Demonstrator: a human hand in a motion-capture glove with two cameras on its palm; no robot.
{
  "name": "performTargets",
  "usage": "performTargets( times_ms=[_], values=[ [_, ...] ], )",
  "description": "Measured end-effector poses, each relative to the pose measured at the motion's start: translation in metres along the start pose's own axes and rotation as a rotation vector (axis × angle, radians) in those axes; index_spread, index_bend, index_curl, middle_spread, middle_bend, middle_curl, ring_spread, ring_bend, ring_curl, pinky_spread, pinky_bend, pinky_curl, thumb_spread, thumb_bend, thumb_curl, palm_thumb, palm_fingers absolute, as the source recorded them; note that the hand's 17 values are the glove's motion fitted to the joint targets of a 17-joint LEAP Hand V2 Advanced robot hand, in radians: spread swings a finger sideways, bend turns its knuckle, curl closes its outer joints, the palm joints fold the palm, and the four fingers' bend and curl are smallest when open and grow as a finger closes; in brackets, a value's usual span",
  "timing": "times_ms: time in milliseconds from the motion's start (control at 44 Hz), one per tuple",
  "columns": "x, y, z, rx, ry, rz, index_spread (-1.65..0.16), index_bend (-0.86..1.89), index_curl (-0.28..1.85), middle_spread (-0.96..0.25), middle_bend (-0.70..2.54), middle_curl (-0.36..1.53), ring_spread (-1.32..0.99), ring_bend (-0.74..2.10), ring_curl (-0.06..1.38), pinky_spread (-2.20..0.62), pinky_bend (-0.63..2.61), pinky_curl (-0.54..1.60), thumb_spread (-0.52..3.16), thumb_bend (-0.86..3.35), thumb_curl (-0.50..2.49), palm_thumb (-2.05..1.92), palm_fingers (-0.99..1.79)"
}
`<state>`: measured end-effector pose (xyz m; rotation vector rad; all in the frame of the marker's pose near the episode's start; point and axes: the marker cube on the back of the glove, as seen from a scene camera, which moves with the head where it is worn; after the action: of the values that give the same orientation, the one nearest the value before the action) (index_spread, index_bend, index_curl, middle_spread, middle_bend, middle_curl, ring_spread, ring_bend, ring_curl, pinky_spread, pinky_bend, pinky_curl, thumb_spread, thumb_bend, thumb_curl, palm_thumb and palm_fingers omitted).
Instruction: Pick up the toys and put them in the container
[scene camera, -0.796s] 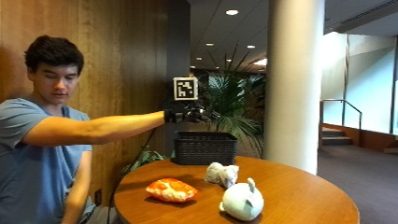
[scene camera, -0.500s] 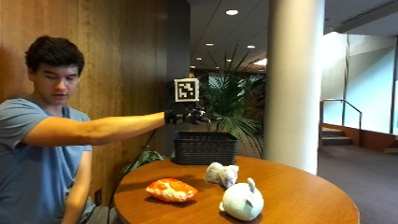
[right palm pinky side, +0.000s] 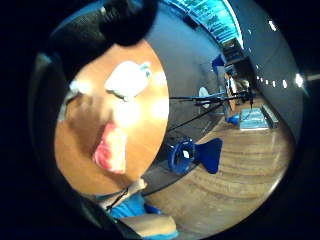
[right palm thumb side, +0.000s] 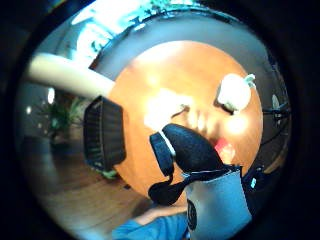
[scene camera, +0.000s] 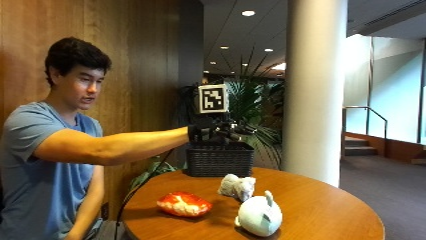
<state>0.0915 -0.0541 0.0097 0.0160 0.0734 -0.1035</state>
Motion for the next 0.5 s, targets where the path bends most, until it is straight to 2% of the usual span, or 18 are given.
performTargets(
  times_ms=[91, 182, 250, 341, 500],
  values=[
    [0.036, -0.011, 0.02, -0.048, 0.016, -0.114, -0.27, 0.1, 0.18, -0.01, 0.19, 0.26, -0.08, 0.21, 0.16, 0.0, 0.92, 0.34, 1.27, -0.02, 0.17, -0.01, -0.06],
    [0.059, -0.031, 0.044, -0.094, 0.0, 0.031, -0.28, 0.1, 0.18, -0.01, 0.16, 0.26, -0.05, 0.19, 0.16, 0.03, 1.02, 0.36, 1.24, -0.02, 0.18, 0.0, -0.09],
    [0.08, -0.043, 0.066, -0.108, 0.024, 0.078, -0.28, 0.08, 0.17, 0.0, 0.15, 0.26, -0.04, 0.19, 0.17, 0.04, 1.07, 0.38, 1.22, -0.02, 0.2, 0.0, -0.14],
    [0.092, -0.065, 0.094, -0.143, -0.067, 0.237, -0.28, 0.07, 0.16, 0.0, 0.14, 0.26, -0.02, 0.18, 0.18, 0.05, 1.13, 0.39, 1.18, -0.02, 0.21, 0.01, -0.18],
    [0.099, -0.083, 0.144, -0.223, -0.02, 0.234, -0.28, 0.07, 0.15, 0.01, 0.11, 0.24, 0.0, 0.15, 0.17, 0.07, 1.22, 0.41, 1.14, -0.02, 0.24, 0.01, -0.27]
  ],
)
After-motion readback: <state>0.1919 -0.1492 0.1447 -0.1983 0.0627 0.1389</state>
